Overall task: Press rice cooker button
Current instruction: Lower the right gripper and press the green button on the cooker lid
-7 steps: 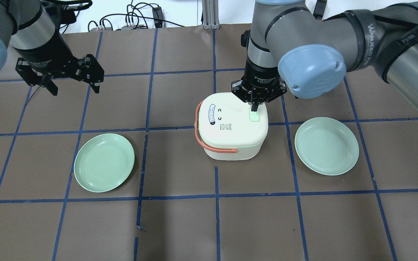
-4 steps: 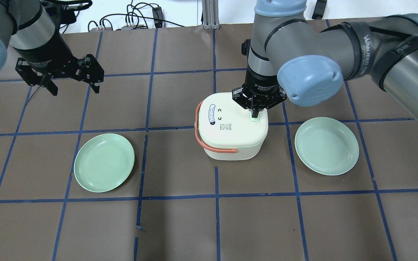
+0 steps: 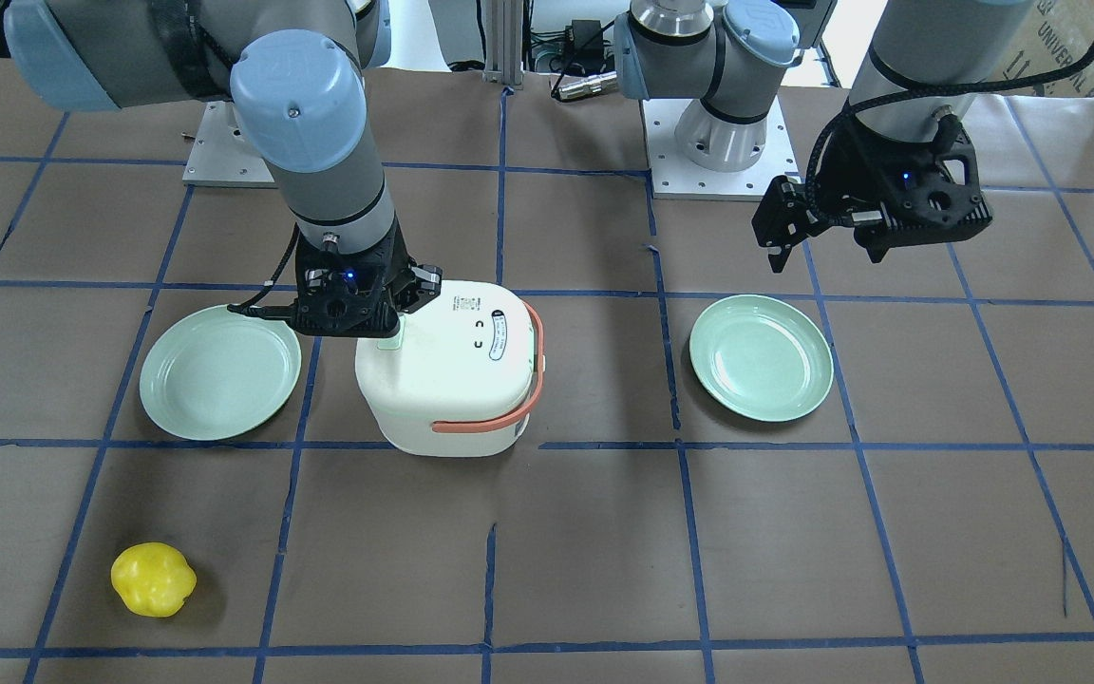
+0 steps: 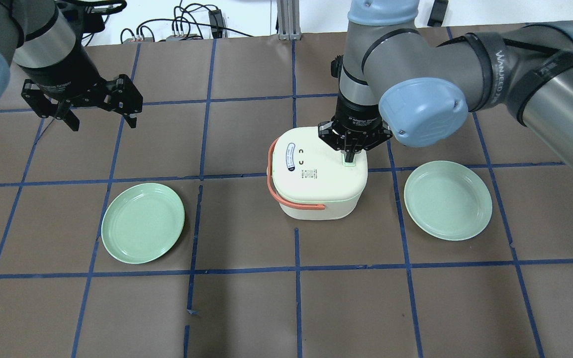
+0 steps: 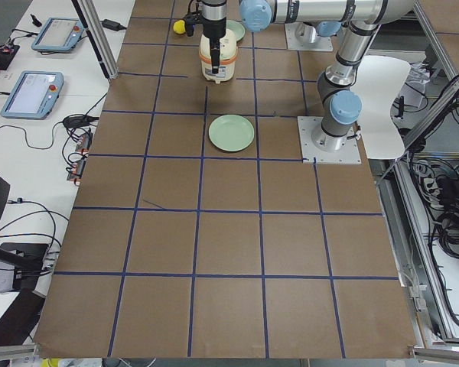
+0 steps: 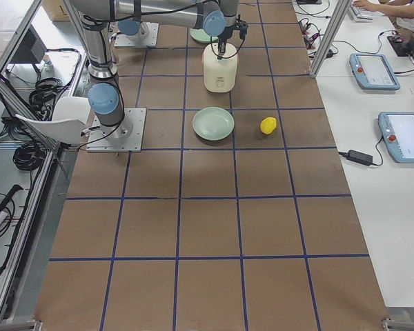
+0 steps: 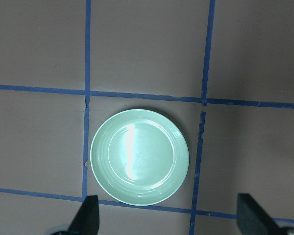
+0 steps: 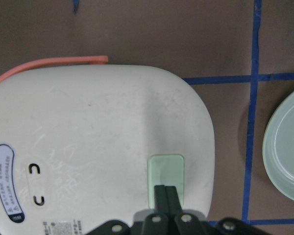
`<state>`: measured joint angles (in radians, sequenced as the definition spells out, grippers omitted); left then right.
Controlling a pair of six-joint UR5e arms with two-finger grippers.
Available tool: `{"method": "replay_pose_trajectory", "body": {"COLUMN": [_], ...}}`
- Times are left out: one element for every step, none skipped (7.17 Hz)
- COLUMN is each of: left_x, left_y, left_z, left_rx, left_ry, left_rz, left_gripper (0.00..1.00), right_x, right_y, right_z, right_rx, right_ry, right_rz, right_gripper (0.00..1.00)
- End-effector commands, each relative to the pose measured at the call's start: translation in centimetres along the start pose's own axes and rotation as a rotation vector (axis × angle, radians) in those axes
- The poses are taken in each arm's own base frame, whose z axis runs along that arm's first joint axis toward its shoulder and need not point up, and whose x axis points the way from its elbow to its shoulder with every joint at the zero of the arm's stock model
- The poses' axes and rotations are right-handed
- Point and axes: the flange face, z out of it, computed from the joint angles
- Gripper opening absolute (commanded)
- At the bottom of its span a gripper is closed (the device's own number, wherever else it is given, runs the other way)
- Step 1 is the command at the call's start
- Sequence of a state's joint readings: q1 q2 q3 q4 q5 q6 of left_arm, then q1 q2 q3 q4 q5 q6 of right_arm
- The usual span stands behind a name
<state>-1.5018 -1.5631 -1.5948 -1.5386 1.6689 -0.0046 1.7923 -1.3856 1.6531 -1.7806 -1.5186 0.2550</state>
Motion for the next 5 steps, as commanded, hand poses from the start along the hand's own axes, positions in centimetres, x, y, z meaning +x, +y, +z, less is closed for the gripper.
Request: {"method": "replay_pose_trajectory", "body": {"left_x": [0.0, 0.0, 0.1, 0.0, 0.0], "left_y": [0.0, 0.0, 0.0, 0.0, 0.0], "left_z": [0.0, 0.0, 0.0, 0.0, 0.0], "left_rx": [-0.001, -0.001, 0.0, -0.001, -0.001], "left_ry": [0.0, 0.0, 0.0, 0.0, 0.0], "left_rz": [0.0, 0.0, 0.002, 0.0, 0.0], "left_gripper": [1.0, 1.0, 1.0, 1.0, 1.0], "right_x": [0.2, 0.2, 0.1, 0.1, 0.1], "right_y": [-0.5, -0.6, -0.8, -0.9, -0.9], "right_z": [-0.3, -0.1, 0.4, 0.6, 0.8], "right_rx": [0.033, 0.028, 0.018, 0.015, 0.012], "right_ry": [-0.005, -0.006, -0.003, -0.002, -0.002], "right_rz": [0.0, 0.0, 0.002, 0.006, 0.003], "right_gripper": [0.06, 0.06, 0.06, 0.06, 0.06]}}
